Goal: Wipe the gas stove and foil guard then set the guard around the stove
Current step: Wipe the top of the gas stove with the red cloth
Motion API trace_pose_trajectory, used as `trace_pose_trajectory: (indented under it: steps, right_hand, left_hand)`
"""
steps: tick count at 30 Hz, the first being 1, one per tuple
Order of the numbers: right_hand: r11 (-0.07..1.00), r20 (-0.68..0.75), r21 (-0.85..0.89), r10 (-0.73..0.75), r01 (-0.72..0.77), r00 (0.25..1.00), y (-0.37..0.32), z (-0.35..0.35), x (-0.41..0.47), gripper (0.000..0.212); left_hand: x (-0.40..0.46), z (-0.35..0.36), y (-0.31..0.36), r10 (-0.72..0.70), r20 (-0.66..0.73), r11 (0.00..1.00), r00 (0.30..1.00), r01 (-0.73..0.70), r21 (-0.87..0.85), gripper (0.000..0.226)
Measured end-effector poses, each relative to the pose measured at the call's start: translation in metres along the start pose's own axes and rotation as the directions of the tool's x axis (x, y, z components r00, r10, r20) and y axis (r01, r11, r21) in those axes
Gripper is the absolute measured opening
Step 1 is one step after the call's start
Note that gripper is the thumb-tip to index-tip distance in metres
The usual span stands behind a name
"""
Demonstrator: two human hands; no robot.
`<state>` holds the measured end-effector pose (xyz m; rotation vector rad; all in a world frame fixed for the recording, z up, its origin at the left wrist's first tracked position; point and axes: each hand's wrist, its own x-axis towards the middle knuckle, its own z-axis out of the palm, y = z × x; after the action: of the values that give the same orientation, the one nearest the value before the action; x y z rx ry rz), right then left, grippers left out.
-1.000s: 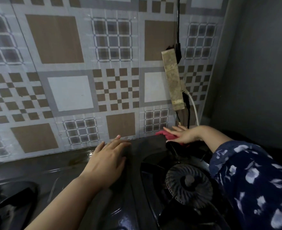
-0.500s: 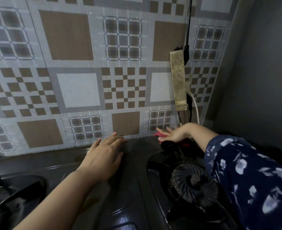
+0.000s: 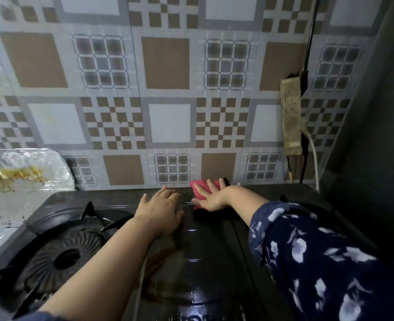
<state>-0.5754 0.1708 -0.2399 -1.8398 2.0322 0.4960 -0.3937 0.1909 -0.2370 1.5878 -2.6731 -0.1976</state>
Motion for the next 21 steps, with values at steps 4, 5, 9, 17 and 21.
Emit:
trace_pose_trajectory:
  steps: [4,5,9,17,21]
  right_hand:
    - [0.995,-0.097,0.087,-0.046,0.055,0.994,-0.035,0.022,-0.023,0.062]
    - [0.992,-0.117,0.097,-0.064,0.075,0.991,-0.043,0.027,-0.031,0.057]
    - [0.986,-0.194,0.124,-0.086,0.111,0.977,-0.074,0.051,-0.063,0.049]
    - [0.994,-0.272,0.089,-0.04,0.067,0.961,-0.128,0.1,-0.132,0.054]
    - [0.994,-0.266,0.085,-0.049,0.074,0.963,-0.143,0.117,-0.163,0.057]
  left_hand:
    - [-0.024,-0.001,-0.017,-0.046,0.015,0.999,0.999,0.046,-0.003,0.054]
    - [-0.03,-0.001,-0.02,-0.053,0.014,0.999,0.999,0.053,-0.001,0.053]
    - [-0.061,-0.002,-0.027,-0.051,0.01,0.999,0.999,0.051,-0.013,0.048]
    - [-0.12,-0.019,-0.039,0.008,0.036,0.998,0.999,-0.006,-0.06,0.042]
    - [-0.141,-0.024,-0.05,0.041,0.021,0.993,0.999,-0.039,-0.111,0.04]
